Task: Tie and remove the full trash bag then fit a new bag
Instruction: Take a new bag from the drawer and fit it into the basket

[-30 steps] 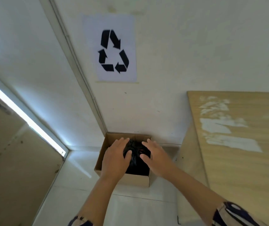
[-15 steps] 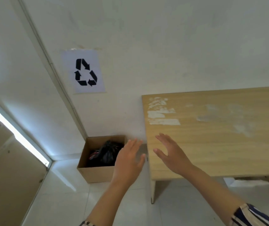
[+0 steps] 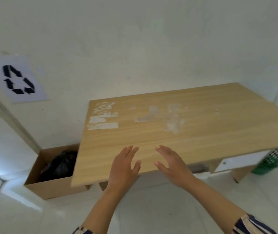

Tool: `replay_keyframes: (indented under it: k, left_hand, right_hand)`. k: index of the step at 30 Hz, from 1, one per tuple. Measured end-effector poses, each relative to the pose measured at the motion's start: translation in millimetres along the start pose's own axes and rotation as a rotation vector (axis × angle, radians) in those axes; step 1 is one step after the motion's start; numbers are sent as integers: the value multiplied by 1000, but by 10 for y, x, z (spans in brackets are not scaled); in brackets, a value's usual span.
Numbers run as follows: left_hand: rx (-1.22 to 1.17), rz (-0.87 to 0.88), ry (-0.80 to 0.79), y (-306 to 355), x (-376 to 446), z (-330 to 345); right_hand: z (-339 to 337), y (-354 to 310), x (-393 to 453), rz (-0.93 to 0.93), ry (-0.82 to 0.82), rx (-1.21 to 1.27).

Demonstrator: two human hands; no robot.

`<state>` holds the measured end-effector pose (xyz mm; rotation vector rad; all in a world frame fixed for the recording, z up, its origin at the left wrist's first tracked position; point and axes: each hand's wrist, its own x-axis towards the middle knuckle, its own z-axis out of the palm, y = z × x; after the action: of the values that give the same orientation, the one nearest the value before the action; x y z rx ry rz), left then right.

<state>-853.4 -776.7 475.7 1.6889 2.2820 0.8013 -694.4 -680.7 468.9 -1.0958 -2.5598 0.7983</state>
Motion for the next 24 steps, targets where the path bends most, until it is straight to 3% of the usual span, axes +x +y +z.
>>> replay_keyframes:
  k: [10, 19, 24]
  left_hand:
    - [-52, 153, -39, 906, 808, 1060]
    - [-123, 274, -63, 1620, 1634, 1835]
    - [-106, 278, -83, 2006, 2017, 2126]
  right_hand:
    - [-692, 1353, 71, 96, 23, -83]
    - [-1321, 2286, 194, 215, 159, -9]
    - [-1616, 2755, 289, 184, 208, -1]
